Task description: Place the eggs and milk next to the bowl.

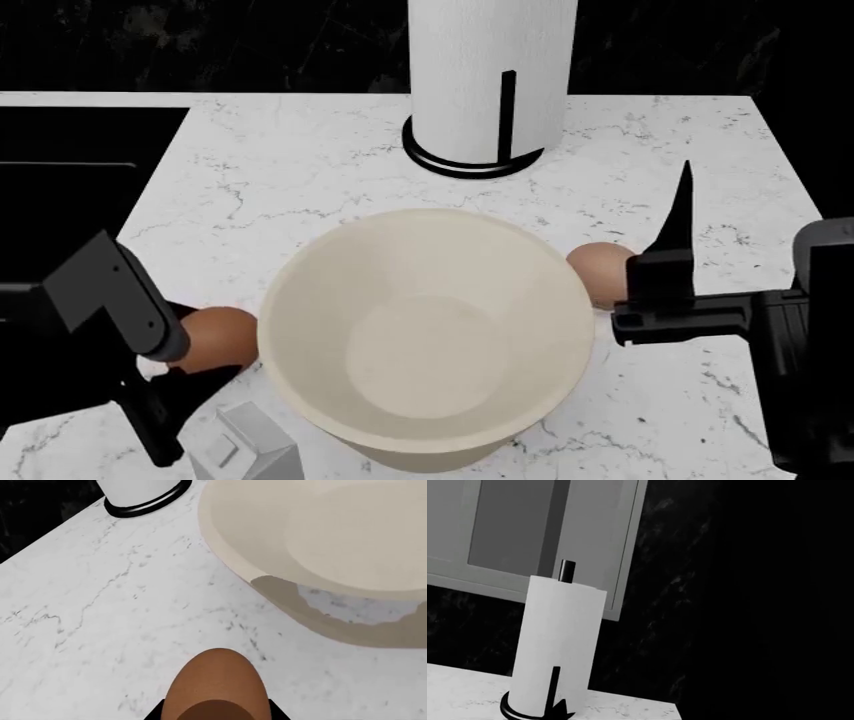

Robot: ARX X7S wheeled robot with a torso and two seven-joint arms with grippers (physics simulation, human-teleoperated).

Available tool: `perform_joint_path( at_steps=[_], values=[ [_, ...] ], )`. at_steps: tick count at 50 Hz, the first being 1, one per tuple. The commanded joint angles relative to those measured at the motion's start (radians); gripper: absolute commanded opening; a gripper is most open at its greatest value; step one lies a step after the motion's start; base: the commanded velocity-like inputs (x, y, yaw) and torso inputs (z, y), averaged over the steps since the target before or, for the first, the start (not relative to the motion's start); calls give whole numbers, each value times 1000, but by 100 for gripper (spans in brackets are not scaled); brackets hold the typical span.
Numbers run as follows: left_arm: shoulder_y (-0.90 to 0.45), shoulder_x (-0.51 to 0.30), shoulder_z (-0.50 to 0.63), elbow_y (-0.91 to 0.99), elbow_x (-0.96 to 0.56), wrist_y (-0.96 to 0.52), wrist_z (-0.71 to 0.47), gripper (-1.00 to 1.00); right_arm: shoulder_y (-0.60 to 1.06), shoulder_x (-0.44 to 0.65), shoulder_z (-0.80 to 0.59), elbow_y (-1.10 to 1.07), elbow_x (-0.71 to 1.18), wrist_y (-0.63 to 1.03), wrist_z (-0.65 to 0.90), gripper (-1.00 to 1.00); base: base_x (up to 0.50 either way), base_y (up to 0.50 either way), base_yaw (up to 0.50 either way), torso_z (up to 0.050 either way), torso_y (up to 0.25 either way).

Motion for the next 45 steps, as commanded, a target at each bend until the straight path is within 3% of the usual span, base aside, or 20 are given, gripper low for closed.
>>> perform_joint_path(
  at_steps=[1, 19, 20, 45],
  values=[
    [6, 28, -25, -13, 0, -13, 6, -100, -5, -20, 26, -10, -14, 8, -13, 100, 0, 0, 0, 0, 0],
    [-2, 35, -21, -39, 15, 9, -3, -100, -20, -18, 29, 0, -19, -11, -15, 100, 0, 0, 0, 0, 0],
    [-4, 36, -22, -41, 14, 8, -4, 100, -20, -19, 28, 1, -19, -12, -15, 100, 0, 0, 0, 0, 0],
    [-1, 8, -35, -3, 3, -10, -18, 100, -26, -18, 22, 6, -20, -21, -15, 100, 0, 0, 0, 0, 0]
  ],
)
